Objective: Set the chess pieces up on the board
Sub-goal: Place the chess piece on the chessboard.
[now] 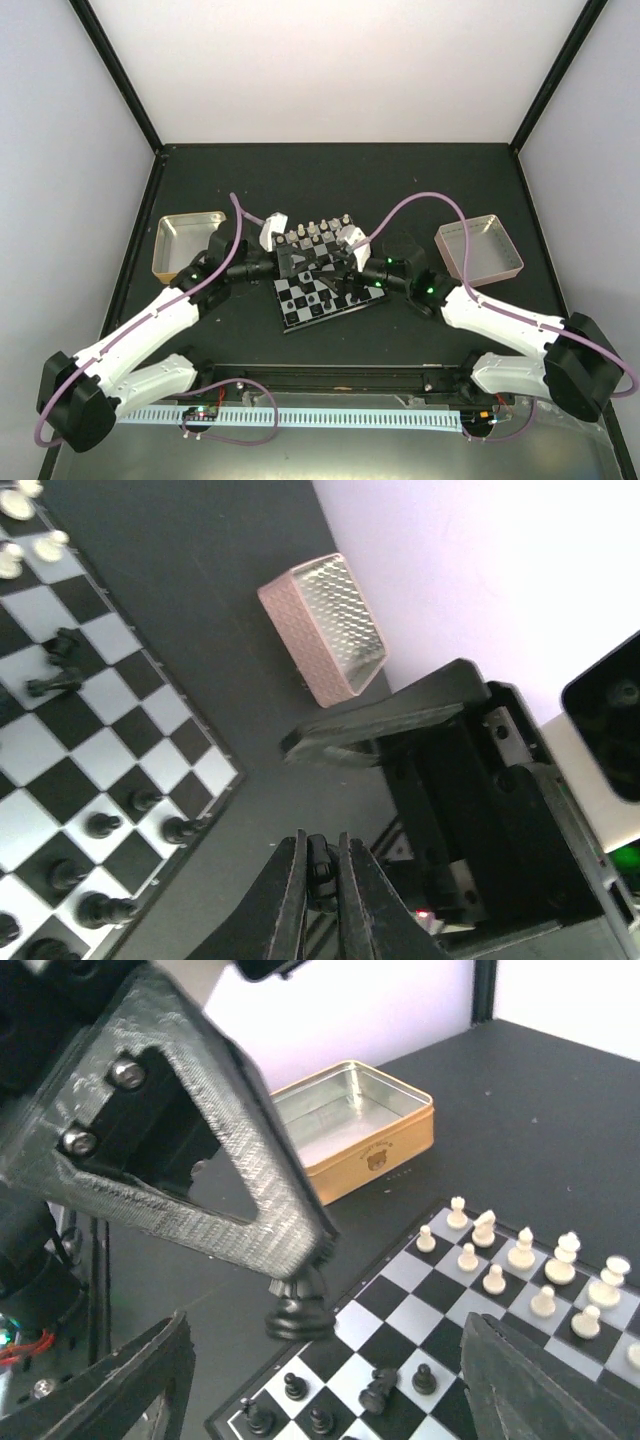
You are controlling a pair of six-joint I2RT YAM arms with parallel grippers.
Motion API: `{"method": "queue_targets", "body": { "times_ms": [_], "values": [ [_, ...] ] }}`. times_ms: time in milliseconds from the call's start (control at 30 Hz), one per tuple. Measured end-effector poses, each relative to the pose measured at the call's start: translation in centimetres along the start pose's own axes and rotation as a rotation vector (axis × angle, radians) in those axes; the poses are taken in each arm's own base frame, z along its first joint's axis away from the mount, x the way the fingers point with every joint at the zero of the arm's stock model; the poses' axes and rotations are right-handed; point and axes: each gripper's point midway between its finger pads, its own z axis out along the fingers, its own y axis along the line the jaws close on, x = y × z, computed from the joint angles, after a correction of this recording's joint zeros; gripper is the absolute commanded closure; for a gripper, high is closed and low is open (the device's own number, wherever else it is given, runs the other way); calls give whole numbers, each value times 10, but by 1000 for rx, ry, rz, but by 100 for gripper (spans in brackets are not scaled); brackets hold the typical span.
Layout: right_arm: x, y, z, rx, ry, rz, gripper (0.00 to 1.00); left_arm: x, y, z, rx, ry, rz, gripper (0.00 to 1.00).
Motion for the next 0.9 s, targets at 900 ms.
{"method": "queue_targets", "body": {
  "times_ms": [900],
  "values": [
    [50,-109,-59,724,30,496,19,87,88,5,-590,109,382,98]
  ]
}}
